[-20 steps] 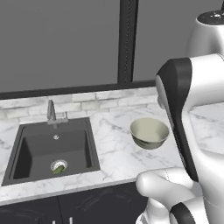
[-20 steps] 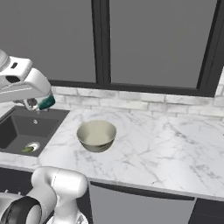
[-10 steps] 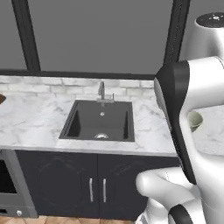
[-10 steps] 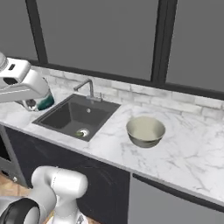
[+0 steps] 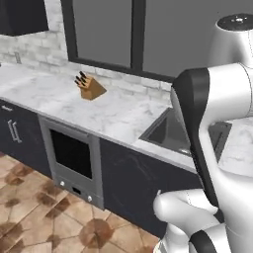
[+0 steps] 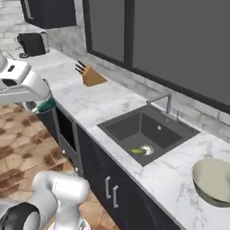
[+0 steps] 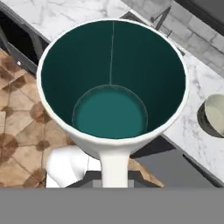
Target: Clear the mugs and bowl far away from the sink.
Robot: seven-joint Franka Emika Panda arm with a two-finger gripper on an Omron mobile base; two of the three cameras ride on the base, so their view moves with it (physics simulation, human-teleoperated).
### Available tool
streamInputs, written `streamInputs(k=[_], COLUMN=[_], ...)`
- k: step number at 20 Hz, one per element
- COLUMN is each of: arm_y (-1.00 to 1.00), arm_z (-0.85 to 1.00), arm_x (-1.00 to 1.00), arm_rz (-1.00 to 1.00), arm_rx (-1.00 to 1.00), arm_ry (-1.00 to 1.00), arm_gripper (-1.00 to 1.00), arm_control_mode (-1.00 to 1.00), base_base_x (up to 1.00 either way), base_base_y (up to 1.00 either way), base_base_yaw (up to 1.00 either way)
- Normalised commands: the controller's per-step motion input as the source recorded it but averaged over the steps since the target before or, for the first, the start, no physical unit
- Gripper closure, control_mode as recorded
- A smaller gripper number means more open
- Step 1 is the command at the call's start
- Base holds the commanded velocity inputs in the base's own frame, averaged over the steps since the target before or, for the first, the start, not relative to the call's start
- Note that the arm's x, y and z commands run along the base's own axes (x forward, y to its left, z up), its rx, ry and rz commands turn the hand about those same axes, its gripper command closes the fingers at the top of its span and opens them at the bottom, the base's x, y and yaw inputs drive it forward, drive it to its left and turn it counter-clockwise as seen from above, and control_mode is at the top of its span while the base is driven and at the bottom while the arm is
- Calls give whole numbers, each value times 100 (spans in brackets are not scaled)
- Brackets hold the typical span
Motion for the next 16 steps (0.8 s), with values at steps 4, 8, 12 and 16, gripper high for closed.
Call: streamInputs(k=[4,8,12,16], arm_y=[0,0,0,0], arm_z=[0,0,0,0], arm_x=[0,0,0,0], arm_rz=[0,0,0,0], arm_rx=[0,0,0,0], arm_ry=[0,0,0,0], arm_gripper=[100,100,100,100], arm_control_mode=[100,100,100,100], base_base_x=[0,9,60,76], base_base_y=[24,19,0,0], base_base_yaw=[80,78,41,6])
